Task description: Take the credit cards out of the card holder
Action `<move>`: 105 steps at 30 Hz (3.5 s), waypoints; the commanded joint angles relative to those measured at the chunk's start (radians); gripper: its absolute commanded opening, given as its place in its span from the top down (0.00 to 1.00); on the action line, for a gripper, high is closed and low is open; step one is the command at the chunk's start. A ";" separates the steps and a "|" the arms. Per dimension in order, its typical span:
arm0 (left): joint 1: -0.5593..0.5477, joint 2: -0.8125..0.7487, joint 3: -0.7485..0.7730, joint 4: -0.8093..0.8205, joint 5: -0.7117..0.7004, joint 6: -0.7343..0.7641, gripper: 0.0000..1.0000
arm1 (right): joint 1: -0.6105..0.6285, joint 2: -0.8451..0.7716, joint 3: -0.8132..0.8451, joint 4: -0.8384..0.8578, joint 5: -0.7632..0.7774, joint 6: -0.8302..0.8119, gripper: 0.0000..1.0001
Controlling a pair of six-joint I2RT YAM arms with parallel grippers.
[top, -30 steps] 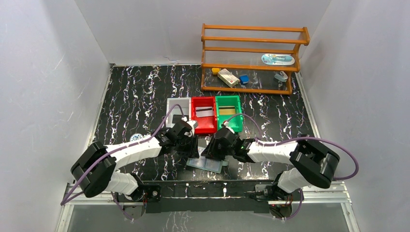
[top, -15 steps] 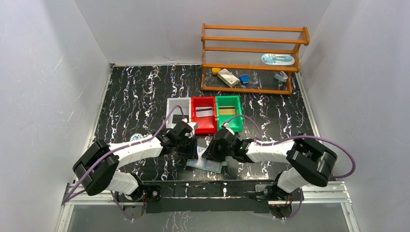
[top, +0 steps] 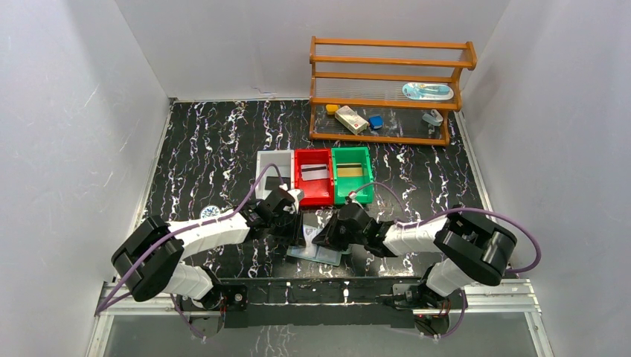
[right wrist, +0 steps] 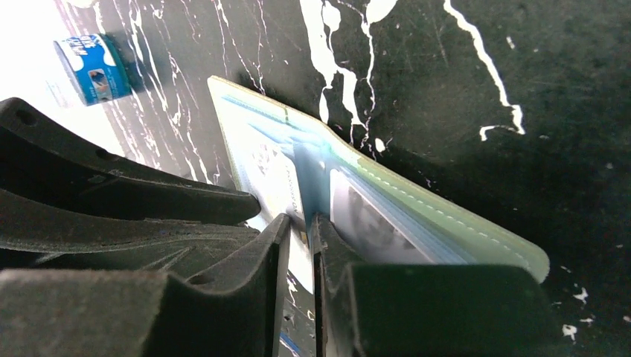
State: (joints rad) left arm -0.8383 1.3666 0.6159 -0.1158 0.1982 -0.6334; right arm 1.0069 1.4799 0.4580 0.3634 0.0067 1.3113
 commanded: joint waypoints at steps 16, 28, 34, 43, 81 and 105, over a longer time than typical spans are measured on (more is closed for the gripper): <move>0.004 0.016 -0.002 -0.121 -0.109 -0.017 0.77 | -0.042 -0.024 -0.143 0.300 -0.133 -0.012 0.90; 0.004 0.031 0.008 -0.127 -0.124 -0.010 0.78 | -0.064 -0.042 -0.138 0.255 -0.163 -0.030 0.87; 0.005 0.027 0.011 -0.139 -0.139 -0.009 0.78 | -0.067 -0.062 -0.140 0.249 -0.174 -0.042 0.97; 0.004 0.041 0.008 -0.130 -0.139 -0.008 0.78 | -0.097 -0.102 -0.151 0.159 -0.183 -0.058 0.94; 0.005 0.027 0.007 -0.122 -0.111 0.000 0.79 | -0.114 0.059 -0.123 0.373 -0.297 -0.019 0.78; 0.004 0.027 -0.001 -0.122 -0.124 0.004 0.79 | -0.125 -0.019 -0.174 0.293 -0.284 -0.037 0.97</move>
State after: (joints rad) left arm -0.8360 1.3777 0.6334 -0.1680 0.1333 -0.6552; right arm 0.8902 1.4906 0.2962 0.6727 -0.2836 1.2854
